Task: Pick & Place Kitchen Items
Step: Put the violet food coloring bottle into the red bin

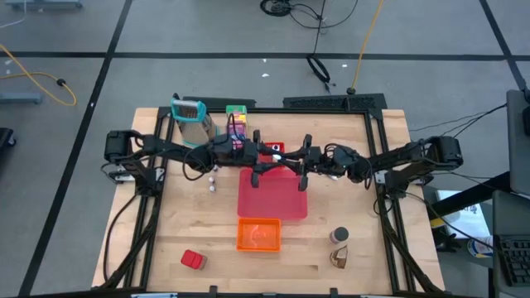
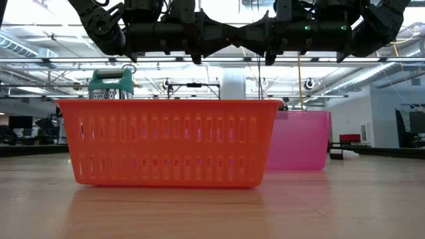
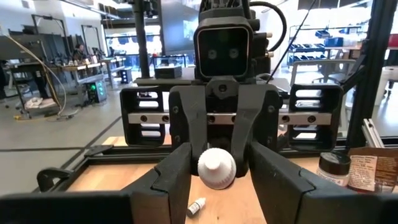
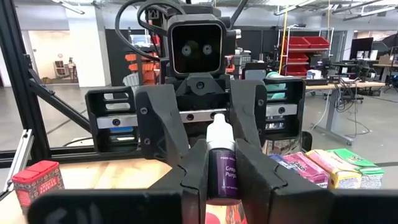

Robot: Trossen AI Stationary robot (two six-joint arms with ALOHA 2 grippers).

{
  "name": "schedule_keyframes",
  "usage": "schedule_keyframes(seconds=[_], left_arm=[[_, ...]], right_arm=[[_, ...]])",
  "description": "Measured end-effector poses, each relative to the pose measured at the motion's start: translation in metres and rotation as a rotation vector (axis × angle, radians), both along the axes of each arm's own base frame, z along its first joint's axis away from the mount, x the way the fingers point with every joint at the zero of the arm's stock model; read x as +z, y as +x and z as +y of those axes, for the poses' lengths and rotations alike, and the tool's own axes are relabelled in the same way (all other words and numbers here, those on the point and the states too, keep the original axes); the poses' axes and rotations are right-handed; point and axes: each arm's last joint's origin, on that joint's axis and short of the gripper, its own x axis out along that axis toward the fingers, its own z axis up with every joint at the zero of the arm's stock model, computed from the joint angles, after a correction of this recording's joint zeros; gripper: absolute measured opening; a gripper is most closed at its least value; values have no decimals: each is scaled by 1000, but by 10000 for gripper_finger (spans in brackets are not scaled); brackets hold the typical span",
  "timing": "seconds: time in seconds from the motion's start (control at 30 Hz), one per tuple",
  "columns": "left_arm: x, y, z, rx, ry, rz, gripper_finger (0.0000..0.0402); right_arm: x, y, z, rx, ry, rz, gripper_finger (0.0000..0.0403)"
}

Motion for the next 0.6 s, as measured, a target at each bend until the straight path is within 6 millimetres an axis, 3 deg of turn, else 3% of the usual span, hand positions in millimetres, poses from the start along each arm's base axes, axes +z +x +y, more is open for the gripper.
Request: schedule_keyframes(seconds=[0.2, 0.4, 0.6], left_arm=[[-1, -1, 4, -45, 0, 5, 84], [-1, -2, 8, -58, -12, 7, 84], [3, -3, 7, -81, -11, -3, 110]], right_arm=[[-2, 0, -4, -11, -3, 27, 44], [-3, -1, -6, -26, -2, 56, 43], [-3, -3, -10, -26, -1, 82, 43]])
